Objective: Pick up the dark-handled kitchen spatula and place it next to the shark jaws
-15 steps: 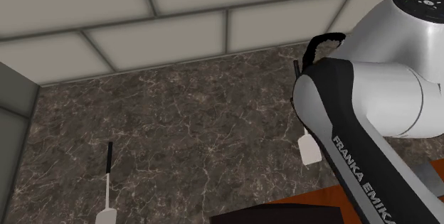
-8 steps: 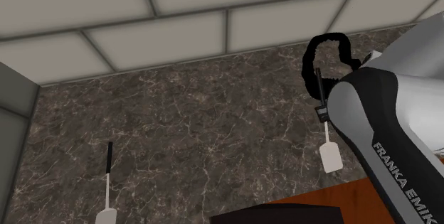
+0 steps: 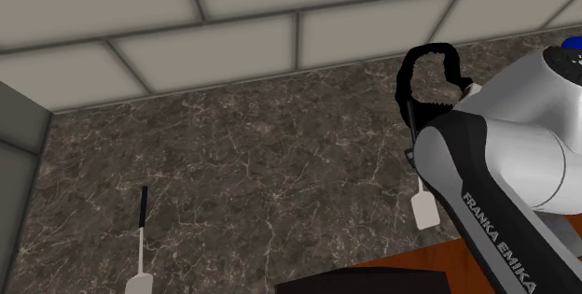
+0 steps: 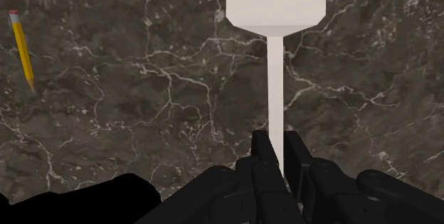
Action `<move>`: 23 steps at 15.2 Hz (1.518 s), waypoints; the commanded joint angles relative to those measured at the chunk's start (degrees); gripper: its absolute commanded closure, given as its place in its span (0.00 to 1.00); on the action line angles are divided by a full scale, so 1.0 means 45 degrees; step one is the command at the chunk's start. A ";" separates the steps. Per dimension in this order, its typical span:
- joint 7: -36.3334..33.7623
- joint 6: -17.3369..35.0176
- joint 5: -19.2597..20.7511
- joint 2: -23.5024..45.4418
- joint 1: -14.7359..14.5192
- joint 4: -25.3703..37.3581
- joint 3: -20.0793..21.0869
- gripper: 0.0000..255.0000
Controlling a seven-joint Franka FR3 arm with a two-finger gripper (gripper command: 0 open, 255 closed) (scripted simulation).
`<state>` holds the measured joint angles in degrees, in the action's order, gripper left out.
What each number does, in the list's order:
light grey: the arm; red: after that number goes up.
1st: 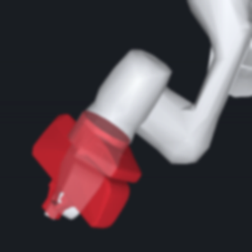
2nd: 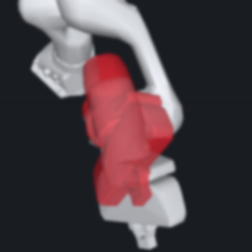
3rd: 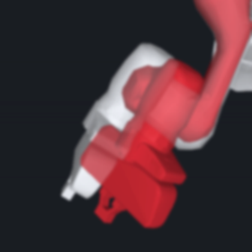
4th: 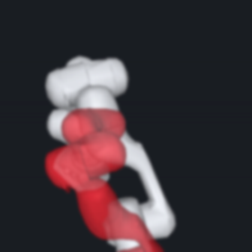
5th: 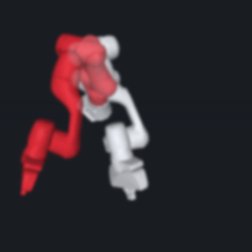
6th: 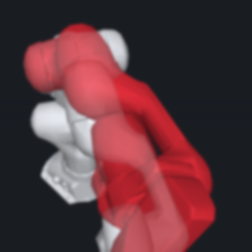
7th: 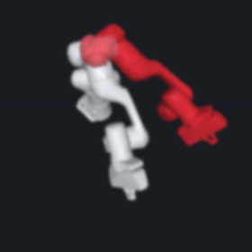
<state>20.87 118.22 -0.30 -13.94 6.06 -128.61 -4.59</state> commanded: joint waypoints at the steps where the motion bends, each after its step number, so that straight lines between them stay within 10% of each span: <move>1: 0.0019 0.0372 -0.0008 0.0100 0.0001 -0.0265 -0.0009 1.00; 23: 0.0247 0.4145 -0.0229 0.1861 -0.0032 -0.2285 -0.0077 1.00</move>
<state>21.97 136.44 -1.30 -5.75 5.92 -138.67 -4.94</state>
